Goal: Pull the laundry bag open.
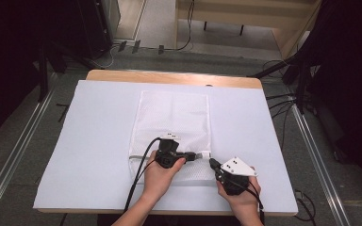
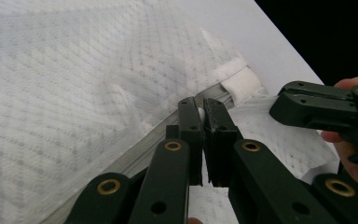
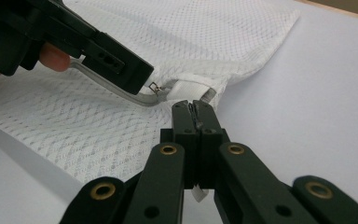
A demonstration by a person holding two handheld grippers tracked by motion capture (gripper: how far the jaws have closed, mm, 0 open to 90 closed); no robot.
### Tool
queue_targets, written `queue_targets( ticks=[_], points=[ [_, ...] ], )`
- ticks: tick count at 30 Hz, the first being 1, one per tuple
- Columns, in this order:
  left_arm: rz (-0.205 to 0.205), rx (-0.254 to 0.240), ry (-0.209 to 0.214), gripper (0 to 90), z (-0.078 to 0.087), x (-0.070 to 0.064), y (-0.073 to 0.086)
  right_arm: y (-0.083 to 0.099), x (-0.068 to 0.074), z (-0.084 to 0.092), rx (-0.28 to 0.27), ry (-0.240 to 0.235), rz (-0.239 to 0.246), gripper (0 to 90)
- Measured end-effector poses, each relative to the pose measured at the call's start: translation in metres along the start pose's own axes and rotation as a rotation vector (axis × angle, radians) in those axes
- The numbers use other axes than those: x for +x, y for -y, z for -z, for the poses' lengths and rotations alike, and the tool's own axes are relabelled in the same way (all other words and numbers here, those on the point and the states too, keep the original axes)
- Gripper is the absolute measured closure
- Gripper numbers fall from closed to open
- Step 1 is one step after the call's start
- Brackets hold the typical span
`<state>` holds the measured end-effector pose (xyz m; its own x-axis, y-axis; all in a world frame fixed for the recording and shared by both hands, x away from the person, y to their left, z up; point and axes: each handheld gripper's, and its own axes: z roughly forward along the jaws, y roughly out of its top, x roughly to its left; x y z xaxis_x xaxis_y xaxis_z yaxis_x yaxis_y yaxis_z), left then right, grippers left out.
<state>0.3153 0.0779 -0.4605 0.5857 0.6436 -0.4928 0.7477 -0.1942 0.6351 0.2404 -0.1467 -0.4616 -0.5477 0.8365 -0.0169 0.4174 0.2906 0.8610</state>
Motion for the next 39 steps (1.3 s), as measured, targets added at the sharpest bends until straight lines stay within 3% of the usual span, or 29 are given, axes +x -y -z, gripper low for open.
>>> queue_targets(
  ticks=[5, 17, 18, 29, 32, 39],
  points=[
    [-0.014, 0.002, -0.025, 87.3, 0.006, 0.006, 0.001, -0.002, 0.001, 0.003, -0.004, 0.019, 0.008, 90.0],
    [0.026, -0.025, -0.097, 87.3, 0.055, 0.042, 0.015, -0.002, -0.006, 0.011, 0.0, 0.031, -0.006, 90.0],
    [0.031, -0.038, -0.132, 87.3, 0.066, 0.05, 0.018, -0.002, -0.006, 0.01, 0.002, 0.049, 0.002, 90.0],
    [0.1, -0.079, -0.191, 87.3, 0.122, 0.094, 0.041, 0.002, -0.014, 0.014, 0.023, 0.053, -0.025, 90.0],
    [0.097, -0.088, -0.185, 87.2, 0.132, 0.098, 0.047, 0.002, -0.014, 0.013, 0.026, 0.05, -0.022, 90.0],
    [0.08, -0.084, -0.221, 87.3, 0.152, 0.103, 0.056, 0.004, -0.015, 0.012, 0.046, 0.049, -0.019, 90.0]
  ],
)
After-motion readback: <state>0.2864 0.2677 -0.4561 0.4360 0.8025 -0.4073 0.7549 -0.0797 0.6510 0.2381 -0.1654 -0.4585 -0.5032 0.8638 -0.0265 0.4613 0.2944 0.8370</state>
